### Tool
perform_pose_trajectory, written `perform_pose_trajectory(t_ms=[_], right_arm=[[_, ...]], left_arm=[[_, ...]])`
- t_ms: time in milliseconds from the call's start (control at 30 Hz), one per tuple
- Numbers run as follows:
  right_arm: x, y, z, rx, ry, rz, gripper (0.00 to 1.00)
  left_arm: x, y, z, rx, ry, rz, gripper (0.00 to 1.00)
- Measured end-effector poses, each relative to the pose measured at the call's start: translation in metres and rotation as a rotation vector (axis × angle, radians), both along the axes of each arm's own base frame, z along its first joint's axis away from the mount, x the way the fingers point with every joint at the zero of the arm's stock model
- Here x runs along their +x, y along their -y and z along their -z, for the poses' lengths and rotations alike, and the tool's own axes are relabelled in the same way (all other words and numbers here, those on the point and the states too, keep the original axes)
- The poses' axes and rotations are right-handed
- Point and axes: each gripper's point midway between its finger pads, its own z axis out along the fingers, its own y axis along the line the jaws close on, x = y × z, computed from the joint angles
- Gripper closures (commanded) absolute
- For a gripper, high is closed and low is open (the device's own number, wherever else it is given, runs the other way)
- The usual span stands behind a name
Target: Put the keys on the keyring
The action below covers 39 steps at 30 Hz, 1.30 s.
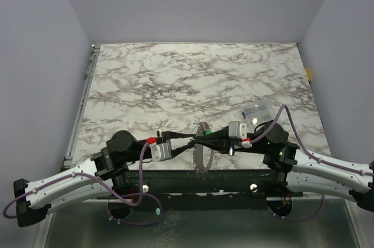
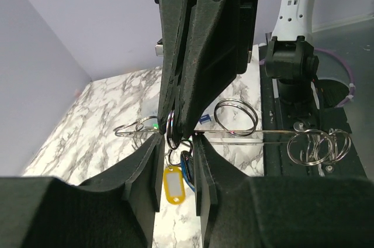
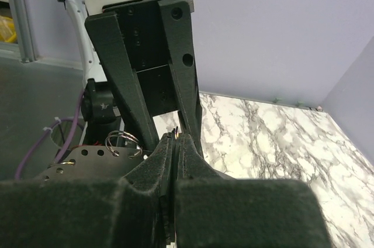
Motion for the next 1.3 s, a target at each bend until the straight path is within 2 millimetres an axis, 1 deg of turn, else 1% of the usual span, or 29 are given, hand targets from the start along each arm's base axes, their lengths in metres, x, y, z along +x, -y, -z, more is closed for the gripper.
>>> perform_pose_trajectory(t_ms=[33, 133, 367, 433, 467, 500, 633, 700, 767, 900, 1067, 1133, 1200, 1300], right_arm=[[0.0, 0.0, 0.0, 0.0, 0.001, -0.001, 0.99], [-0.001, -0.001, 0.0, -0.003, 0.002, -0.007, 0.99], [-0.004, -0.002, 0.002, -0.007, 0.003, -0.024, 0.99], [-0.005, -0.001, 0.002, -0.011, 0.002, -0.028, 0.97], [-0.005, -0.001, 0.003, -0.017, 0.0, -0.028, 0.94], [-0.005, 0.0, 0.005, -0.024, -0.004, -0.028, 0.87], [-0.005, 0.002, 0.011, -0.073, -0.019, -0.026, 0.68], [-0.005, 0.002, 0.013, -0.099, -0.022, -0.023, 0.61], [-0.005, 0.004, 0.012, -0.127, -0.018, -0.02, 0.57], [0.001, 0.008, 0.004, -0.189, 0.007, 0.012, 0.56], [0.012, 0.016, -0.016, -0.279, 0.042, 0.075, 0.56], [0.015, 0.019, -0.021, -0.327, 0.045, 0.092, 0.56], [0.018, 0.021, -0.019, -0.379, 0.04, 0.103, 0.57], [0.018, 0.025, -0.004, -0.472, 0.02, 0.101, 0.58]], left_arm=[[0.0, 0.0, 0.0, 0.0, 0.001, 0.001, 0.78], [-0.002, 0.0, 0.001, 0.003, -0.003, 0.008, 1.0], [-0.004, 0.0, 0.002, 0.006, -0.003, 0.021, 1.0], [-0.005, -0.001, 0.002, 0.007, -0.003, 0.023, 1.0], [-0.005, -0.001, 0.003, 0.01, -0.003, 0.023, 1.0], [-0.005, -0.001, 0.003, 0.012, -0.001, 0.023, 1.0], [-0.004, 0.0, 0.01, 0.04, -0.001, 0.019, 1.0], [-0.003, 0.0, 0.014, 0.056, -0.001, 0.014, 1.0], [-0.002, 0.0, 0.017, 0.067, -0.001, 0.01, 1.0], [0.002, 0.002, 0.022, 0.087, -0.002, -0.003, 1.0], [0.007, 0.005, 0.031, 0.134, -0.02, -0.019, 1.0], [0.009, 0.007, 0.037, 0.158, -0.028, -0.024, 1.0], [0.01, 0.008, 0.04, 0.174, -0.032, -0.03, 1.0], [0.012, 0.008, 0.044, 0.19, -0.033, -0.035, 1.0]])
